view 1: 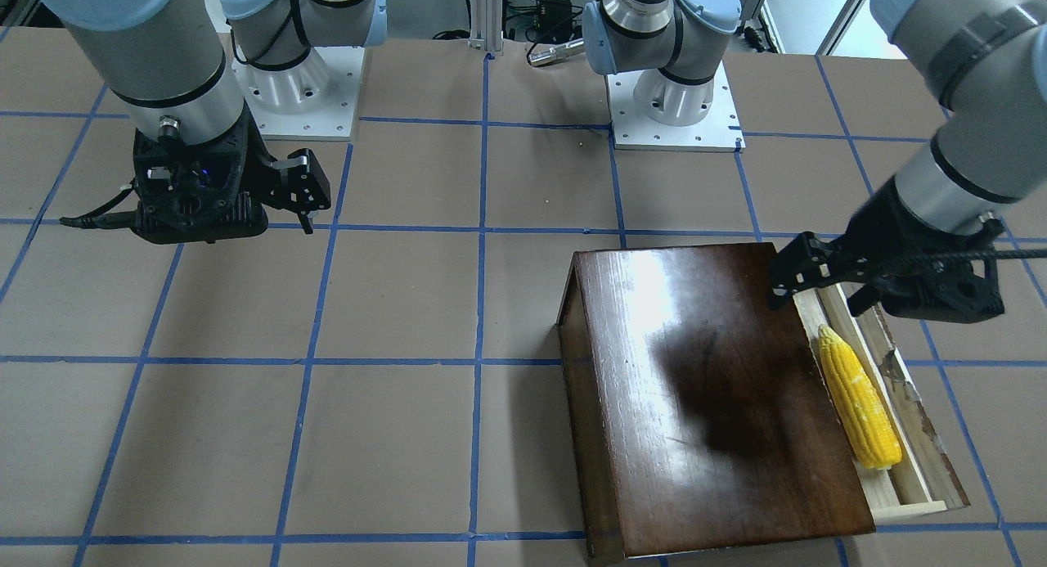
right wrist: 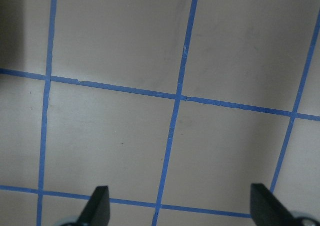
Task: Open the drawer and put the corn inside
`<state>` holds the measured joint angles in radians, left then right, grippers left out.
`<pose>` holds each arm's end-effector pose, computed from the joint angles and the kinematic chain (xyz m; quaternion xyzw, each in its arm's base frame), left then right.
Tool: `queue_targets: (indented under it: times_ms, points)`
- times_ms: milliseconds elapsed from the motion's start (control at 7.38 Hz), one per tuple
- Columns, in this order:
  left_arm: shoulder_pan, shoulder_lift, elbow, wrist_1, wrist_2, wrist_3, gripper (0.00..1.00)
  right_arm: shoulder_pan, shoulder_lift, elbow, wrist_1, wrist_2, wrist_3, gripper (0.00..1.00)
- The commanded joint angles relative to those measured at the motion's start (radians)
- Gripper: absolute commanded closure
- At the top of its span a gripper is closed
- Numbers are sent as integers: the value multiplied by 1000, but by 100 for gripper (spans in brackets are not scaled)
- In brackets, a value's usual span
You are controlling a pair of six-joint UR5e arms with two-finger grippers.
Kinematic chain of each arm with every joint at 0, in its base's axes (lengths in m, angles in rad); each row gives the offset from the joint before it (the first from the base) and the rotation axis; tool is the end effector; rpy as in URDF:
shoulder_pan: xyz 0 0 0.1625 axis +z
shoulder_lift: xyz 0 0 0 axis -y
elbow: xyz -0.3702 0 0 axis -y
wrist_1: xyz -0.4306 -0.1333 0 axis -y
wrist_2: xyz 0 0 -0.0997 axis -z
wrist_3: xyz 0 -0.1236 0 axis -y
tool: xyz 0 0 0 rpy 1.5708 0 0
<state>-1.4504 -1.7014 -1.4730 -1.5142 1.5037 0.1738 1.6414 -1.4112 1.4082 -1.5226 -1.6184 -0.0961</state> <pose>-0.0708 -0.5940 0.3945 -0.0271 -0.9990 0.0167 0.0314 0.1683 -0.5730 0.4014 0.0837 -0.9959 -0.0229 0.0235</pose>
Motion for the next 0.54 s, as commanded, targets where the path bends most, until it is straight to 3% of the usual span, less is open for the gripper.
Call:
queue_targets:
  times_ms: [0,406]
  points:
    - [-102,75,-6,-116,33,-59,0,0,0,0,1,0,-1,0]
    - [-107,137,-9,-150,32,-69,0,0,0,0,-1,0,1,0]
